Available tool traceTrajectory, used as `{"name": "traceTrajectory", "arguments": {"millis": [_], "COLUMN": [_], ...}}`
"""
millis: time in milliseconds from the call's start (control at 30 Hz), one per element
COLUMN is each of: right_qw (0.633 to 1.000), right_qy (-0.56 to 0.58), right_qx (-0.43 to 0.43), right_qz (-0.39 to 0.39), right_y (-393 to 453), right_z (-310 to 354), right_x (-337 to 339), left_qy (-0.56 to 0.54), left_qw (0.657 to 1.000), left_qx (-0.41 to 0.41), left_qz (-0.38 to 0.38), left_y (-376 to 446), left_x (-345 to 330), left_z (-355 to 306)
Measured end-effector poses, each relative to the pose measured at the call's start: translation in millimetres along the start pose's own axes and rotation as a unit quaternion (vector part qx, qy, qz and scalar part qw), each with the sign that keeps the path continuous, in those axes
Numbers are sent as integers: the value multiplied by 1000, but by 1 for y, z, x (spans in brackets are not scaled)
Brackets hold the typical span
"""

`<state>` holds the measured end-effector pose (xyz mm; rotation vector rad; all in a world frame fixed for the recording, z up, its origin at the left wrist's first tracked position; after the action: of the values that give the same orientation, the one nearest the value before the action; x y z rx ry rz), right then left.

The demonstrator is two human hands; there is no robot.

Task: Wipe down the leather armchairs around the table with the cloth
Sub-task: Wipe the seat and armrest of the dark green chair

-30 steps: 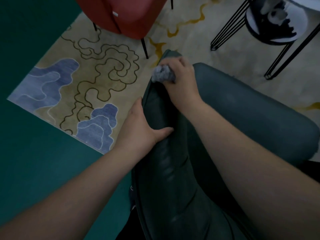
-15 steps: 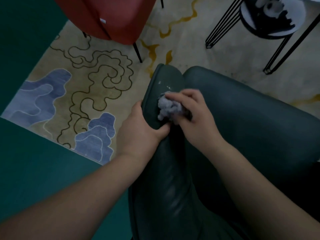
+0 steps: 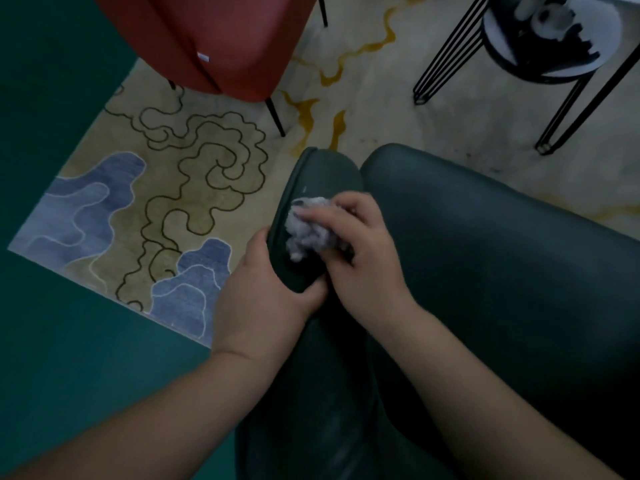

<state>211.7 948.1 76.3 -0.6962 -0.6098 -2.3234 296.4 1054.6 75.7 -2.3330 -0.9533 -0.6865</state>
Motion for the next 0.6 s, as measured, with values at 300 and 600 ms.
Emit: {"name": "traceTrajectory", "arguments": {"millis": [300, 600], "right_qw": [1000, 1000], "right_qy": [-23, -13], "right_qx": [-11, 12], "right_qz": [17, -22], "right_y": [55, 70], "right_z": [-8, -14], "right_x": [1, -4], "left_qy": [-4, 15], "left_qw": [1000, 1000], "left_qx": [-2, -3], "left_qz": [-6, -21], "left_y": [-2, -1], "left_x": [0, 0], "left_z": [1, 4]}}
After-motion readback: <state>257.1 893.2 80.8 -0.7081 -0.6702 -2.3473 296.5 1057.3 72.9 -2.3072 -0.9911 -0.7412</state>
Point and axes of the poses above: each hand's wrist, its own y-axis towards the middle knuckle, its own x-axis out of the back of the hand, z = x × y, the point moved 5 cm from there along y, towards the middle knuckle, and after that the axes turned 12 degrees about -y, right-handed, at the moved point
